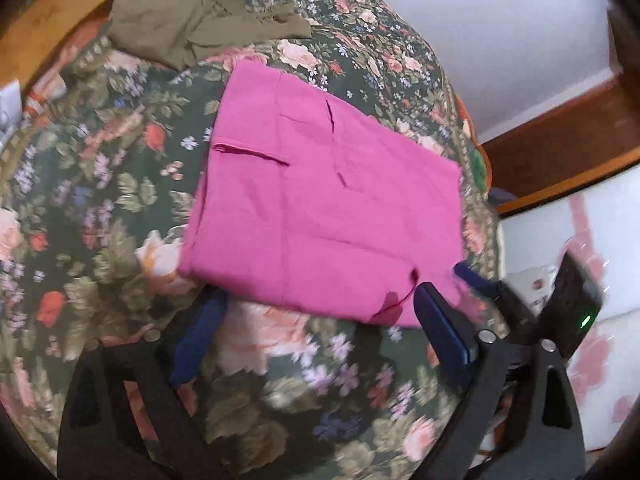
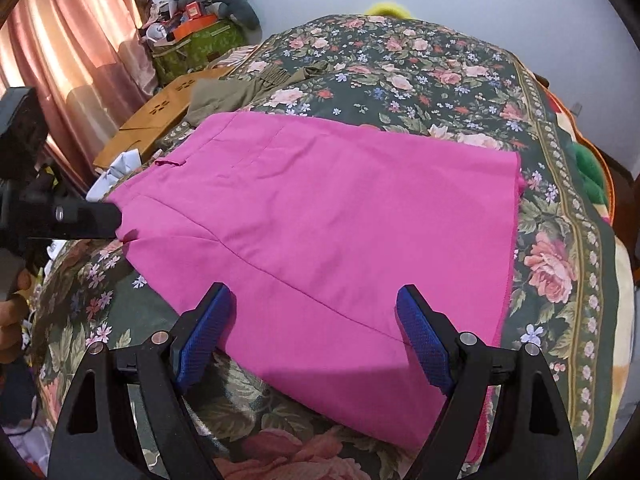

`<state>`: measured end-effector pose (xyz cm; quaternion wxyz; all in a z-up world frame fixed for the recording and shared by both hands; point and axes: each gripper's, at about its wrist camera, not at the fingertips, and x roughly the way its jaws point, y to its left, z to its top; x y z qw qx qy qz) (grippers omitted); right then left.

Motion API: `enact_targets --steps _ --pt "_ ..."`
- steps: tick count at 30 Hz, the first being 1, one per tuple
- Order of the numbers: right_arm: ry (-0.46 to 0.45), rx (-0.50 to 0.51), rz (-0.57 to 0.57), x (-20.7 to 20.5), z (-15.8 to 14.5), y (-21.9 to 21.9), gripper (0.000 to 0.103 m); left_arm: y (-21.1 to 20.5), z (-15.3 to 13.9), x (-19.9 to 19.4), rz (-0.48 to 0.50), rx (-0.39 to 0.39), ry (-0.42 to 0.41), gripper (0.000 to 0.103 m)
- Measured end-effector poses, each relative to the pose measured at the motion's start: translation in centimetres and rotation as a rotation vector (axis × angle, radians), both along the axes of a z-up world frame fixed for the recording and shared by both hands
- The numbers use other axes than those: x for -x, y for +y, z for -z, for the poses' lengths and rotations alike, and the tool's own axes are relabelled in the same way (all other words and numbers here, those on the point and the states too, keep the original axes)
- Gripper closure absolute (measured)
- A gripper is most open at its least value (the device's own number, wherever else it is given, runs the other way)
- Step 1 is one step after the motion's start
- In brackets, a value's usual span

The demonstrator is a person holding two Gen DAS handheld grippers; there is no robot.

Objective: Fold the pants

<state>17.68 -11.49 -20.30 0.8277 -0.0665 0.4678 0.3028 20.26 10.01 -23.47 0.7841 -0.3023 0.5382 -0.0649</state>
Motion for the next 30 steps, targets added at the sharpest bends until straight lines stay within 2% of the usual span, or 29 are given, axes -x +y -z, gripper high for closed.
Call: enact_targets --steps 3,5,6,7,8,9,11,15,17,22,26,30 --pt "0.009 -0.011 0.001 -0.1 0.1 0.0 0.021 0.8 0.5 -1.2 -0.021 0.064 0.017 0.008" --pt "0.014 -0.017 0.001 0.0 0.2 0.0 0.021 1.2 0.6 -1.7 -0.044 0.069 0.014 0.011" --pt "0.015 -0.02 0.001 0.0 0.2 0.0 0.021 1.3 0.5 -1.9 -0.067 0.034 0.019 0.025" --pt "0.015 -0.021 0.002 0.1 0.1 0.0 0.021 1.3 0.4 -2.0 -0.081 -0.009 0.026 0.045" --pt "0.015 -0.022 0.002 0.1 0.1 0.0 0.021 1.2 0.3 -2.1 -0.093 -0.079 0.031 0.056" --pt "0.016 -0.022 0.001 0.1 0.2 0.0 0.021 1.0 0.2 -2.0 -0.099 -0.128 0.03 0.072" --pt "0.017 -0.024 0.002 0.1 0.2 0.0 0.021 0.9 0.3 -1.9 -0.104 -0.157 0.014 0.074" --pt "0.029 -0.038 0.005 0.1 0.2 -0.3 0.021 0.7 -0.1 -1.7 -0.115 -0.191 -0.03 0.085" --pt "0.031 -0.044 0.012 0.1 0.1 -0.4 0.021 0.3 -0.8 -1.4 -0.105 -0.239 -0.07 0.087" --pt "0.015 -0.042 0.02 0.6 -0.4 -0.8 0.021 0.0 -3.2 0.2 -0.121 -0.422 -0.152 0.09" --pt "0.019 -0.049 0.027 1.0 -0.5 -1.4 0.021 1.7 -4.6 2.6 -0.175 -0.509 -0.178 0.091" --pt "0.029 -0.058 0.043 1.1 -0.3 -2.2 0.021 2.4 -6.5 5.1 -0.211 -0.676 -0.236 0.091"
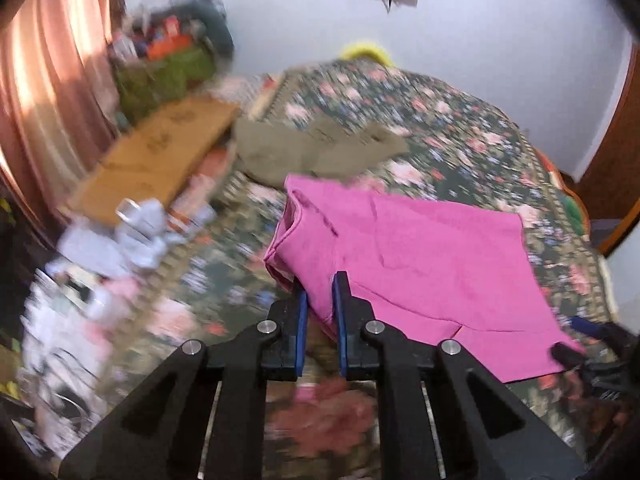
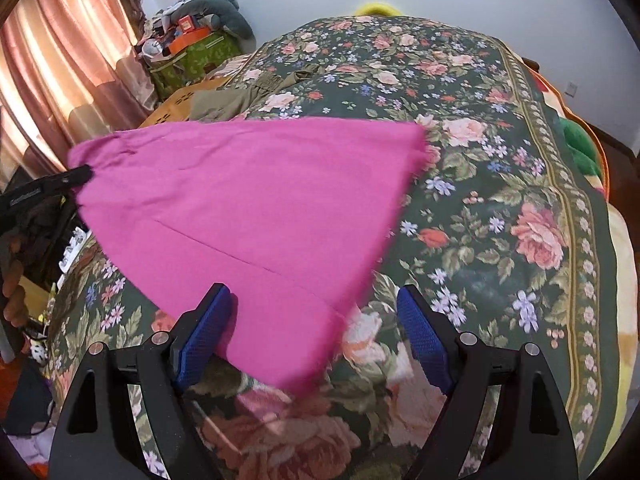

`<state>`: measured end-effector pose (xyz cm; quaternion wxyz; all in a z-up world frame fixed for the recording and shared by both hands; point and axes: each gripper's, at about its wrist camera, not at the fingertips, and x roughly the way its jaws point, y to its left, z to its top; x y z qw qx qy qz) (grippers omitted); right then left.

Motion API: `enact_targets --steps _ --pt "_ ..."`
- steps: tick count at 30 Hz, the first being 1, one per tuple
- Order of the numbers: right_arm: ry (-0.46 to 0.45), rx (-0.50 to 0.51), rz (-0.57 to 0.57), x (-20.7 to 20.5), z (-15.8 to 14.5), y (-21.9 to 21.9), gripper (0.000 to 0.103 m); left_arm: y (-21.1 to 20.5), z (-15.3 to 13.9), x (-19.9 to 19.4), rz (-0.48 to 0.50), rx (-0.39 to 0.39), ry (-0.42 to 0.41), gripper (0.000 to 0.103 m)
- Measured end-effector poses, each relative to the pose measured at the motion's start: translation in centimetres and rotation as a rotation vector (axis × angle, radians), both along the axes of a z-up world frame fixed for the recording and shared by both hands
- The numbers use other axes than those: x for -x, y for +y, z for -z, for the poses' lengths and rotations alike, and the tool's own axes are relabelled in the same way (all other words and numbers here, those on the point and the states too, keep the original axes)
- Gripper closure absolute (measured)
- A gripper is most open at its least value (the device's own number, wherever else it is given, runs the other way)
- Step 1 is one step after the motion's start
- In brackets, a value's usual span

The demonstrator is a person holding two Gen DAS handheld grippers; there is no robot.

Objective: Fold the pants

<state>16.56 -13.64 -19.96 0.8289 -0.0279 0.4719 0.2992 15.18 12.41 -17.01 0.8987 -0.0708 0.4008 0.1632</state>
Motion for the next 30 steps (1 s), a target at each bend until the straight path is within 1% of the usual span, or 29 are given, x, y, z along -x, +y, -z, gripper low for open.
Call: enact_targets --steps 1,3,5,9,11,14,16,18,23,30 --pt "0.001 -0.007 0.004 0.1 0.0 -0.1 0.021 -0.1 -0.4 0.4 0.007 -0.02 -0.011 0.091" --pt "0.002 -0.002 0.009 0.0 0.1 -0.1 0.021 -0.4 -1.2 0.9 0.03 -0.037 -0.041 0.091" --pt "-0.001 0.003 0.01 0.0 0.1 -0.1 0.021 -1.3 -2.2 0.8 0.057 -0.069 -0.072 0.091" --pt "-0.004 0.007 0.013 0.2 0.1 0.0 0.021 -4.1 -4.3 0.1 0.141 -0.117 -0.139 0.092" --pt "-0.001 0.004 0.015 0.2 0.2 -0.2 0.021 -5.5 -5.3 0.0 0.192 -0.116 -0.162 0.092" --pt "0.0 0.003 0.015 0.2 0.1 -0.3 0.021 -7.5 -6.2 -1.1 0.271 -0.083 -0.176 0.092" --pt "0.0 0.002 0.015 0.2 0.1 -0.3 0.021 -8.7 -6.5 -1.7 0.304 -0.072 -0.179 0.093" --pt "0.002 0.001 0.015 0.2 0.2 -0.3 0.021 -9.7 -6.7 -2.4 0.342 -0.035 -0.173 0.093" --pt "0.008 -0.006 0.013 0.1 0.1 -0.3 0.021 -11.6 -6.3 -3.9 0.396 0.04 -0.144 0.093" --pt "0.016 -0.021 0.011 -0.1 0.3 -0.4 0.021 -12.7 -5.4 -4.7 0.441 0.122 -0.102 0.093"
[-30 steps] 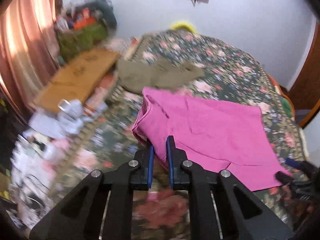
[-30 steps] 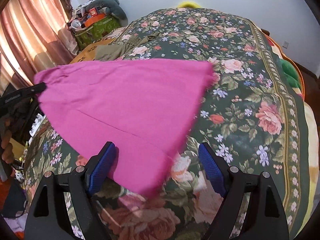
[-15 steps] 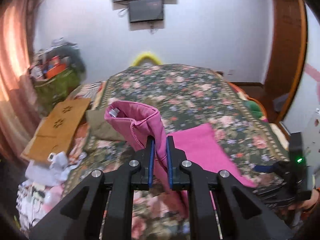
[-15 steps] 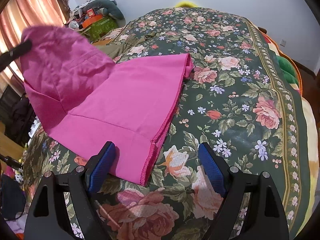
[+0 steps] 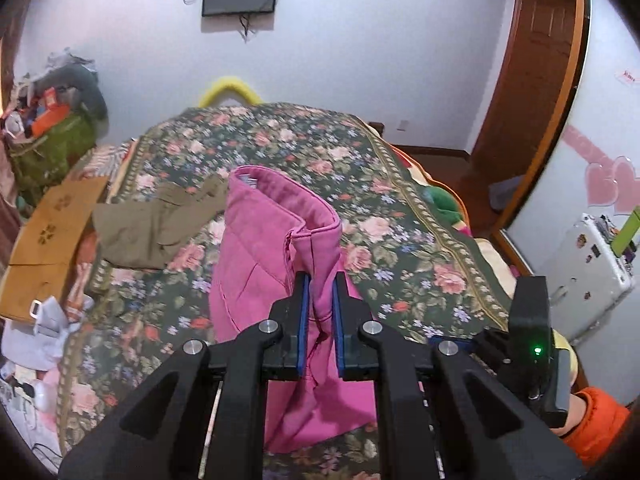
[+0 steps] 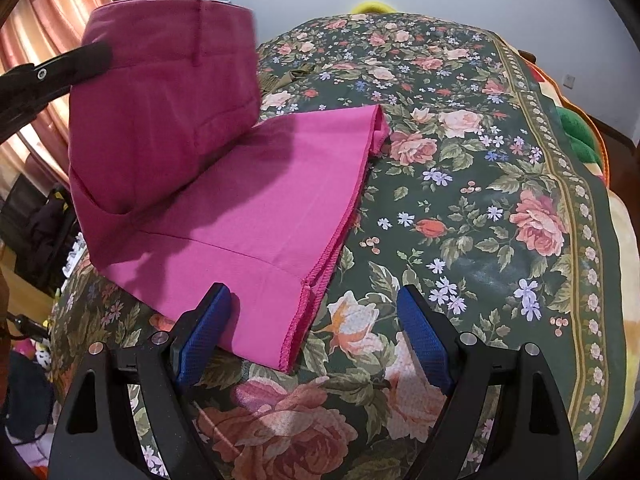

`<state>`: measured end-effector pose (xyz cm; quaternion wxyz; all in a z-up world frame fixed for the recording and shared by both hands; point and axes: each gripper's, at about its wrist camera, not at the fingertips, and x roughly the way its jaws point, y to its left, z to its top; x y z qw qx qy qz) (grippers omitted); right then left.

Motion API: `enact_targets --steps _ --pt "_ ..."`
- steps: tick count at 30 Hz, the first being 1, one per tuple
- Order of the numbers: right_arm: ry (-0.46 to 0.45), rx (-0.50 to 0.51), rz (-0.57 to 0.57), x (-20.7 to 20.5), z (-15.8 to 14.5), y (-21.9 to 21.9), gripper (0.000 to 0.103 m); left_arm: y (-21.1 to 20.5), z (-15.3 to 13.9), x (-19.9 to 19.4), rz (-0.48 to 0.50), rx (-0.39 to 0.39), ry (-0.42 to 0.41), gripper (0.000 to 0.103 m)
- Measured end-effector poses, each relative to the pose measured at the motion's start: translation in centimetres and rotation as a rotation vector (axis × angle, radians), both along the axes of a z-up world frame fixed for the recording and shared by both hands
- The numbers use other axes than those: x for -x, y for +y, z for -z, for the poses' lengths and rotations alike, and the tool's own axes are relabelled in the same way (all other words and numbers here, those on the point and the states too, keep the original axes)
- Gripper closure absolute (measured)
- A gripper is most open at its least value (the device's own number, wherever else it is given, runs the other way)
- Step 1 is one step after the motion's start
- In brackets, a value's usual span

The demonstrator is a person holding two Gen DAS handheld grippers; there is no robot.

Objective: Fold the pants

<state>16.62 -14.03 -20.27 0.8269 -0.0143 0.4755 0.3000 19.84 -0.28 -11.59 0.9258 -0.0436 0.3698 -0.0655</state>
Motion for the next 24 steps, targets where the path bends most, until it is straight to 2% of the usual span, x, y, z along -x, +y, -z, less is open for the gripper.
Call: enact_targets --steps 6,11,17,22,24 --pt "0.002 -0.004 0.0 0.0 0.0 0.0 0.021 -1.3 1.2 -0.2 0.083 0.019 0.071 0.091" --pt "0.004 -0.007 0.001 0.0 0.1 0.0 0.021 -2.3 2.2 0.0 0.136 -0.014 0.105 0.084" --pt "-0.009 0.0 0.001 0.1 -0.2 -0.1 0.021 -1.3 2.8 -0.4 0.113 -0.054 0.121 0.08" --pt "-0.057 0.013 0.002 0.5 -1.4 -0.5 0.021 1.6 2.9 -2.6 0.052 -0.082 0.13 0.051" --pt "-0.068 0.008 0.01 0.6 -1.8 -1.0 0.021 3.0 2.9 -3.9 0.037 -0.099 0.139 0.042"
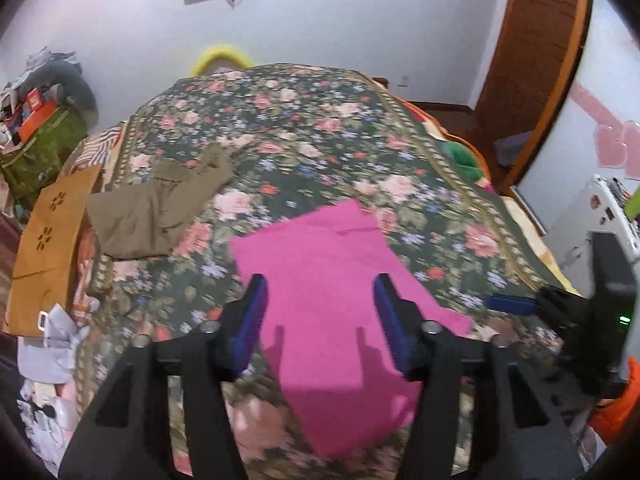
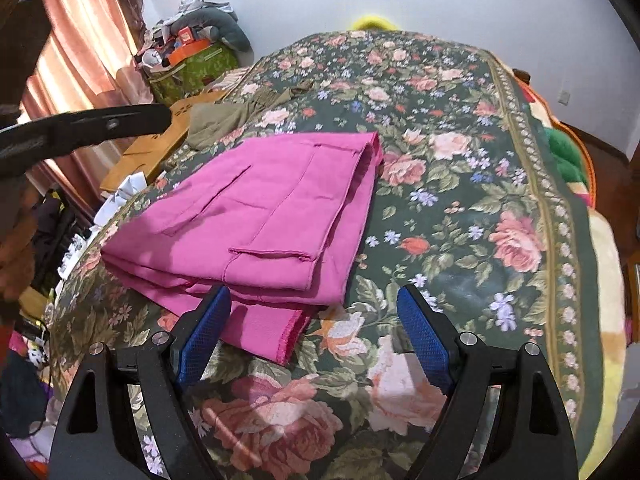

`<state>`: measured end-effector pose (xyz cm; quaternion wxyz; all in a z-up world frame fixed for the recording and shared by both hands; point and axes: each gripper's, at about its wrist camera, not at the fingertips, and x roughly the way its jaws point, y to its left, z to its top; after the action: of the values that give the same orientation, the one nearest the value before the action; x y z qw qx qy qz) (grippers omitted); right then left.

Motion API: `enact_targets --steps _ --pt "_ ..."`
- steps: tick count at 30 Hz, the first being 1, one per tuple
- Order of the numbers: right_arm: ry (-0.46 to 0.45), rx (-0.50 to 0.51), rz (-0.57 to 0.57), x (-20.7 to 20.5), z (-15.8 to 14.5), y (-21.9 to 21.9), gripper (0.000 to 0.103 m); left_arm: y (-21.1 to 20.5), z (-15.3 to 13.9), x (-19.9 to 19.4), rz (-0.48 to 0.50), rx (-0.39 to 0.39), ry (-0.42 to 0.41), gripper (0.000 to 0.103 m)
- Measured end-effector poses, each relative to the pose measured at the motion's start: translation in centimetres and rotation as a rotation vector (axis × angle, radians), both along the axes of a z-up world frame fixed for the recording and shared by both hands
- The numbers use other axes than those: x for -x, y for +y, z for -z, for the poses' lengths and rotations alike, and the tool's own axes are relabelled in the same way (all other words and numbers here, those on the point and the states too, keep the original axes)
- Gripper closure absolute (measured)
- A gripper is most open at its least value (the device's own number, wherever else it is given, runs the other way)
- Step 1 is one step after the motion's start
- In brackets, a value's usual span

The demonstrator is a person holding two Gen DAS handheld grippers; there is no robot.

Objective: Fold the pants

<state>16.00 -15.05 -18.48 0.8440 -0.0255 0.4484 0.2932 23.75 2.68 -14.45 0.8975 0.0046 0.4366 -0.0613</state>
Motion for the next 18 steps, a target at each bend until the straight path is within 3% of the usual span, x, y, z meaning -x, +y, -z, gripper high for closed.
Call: enact_targets --steps 3,4,10,18 --pt "-0.002 -0.016 0.029 -0.2 -0.4 -1.1 0.021 1.6 0.2 -2.2 -0.017 -0.035 0.017 0.025" --pt "-0.003 -0.022 0.04 -0.3 -0.6 -1.4 0.021 2.1 0.2 -2.7 -0.023 -0.044 0.019 0.023" --pt "-0.014 -0.039 0.102 -1.2 -1.3 -3.0 0.021 4.3 2.0 -7.8 -0.038 -0.078 0.091 0.018" --pt "-0.017 -0.028 0.132 -2.5 -1.3 -3.7 0.02 4.9 8.3 -14.2 -0.057 -0.075 0.266 0.017"
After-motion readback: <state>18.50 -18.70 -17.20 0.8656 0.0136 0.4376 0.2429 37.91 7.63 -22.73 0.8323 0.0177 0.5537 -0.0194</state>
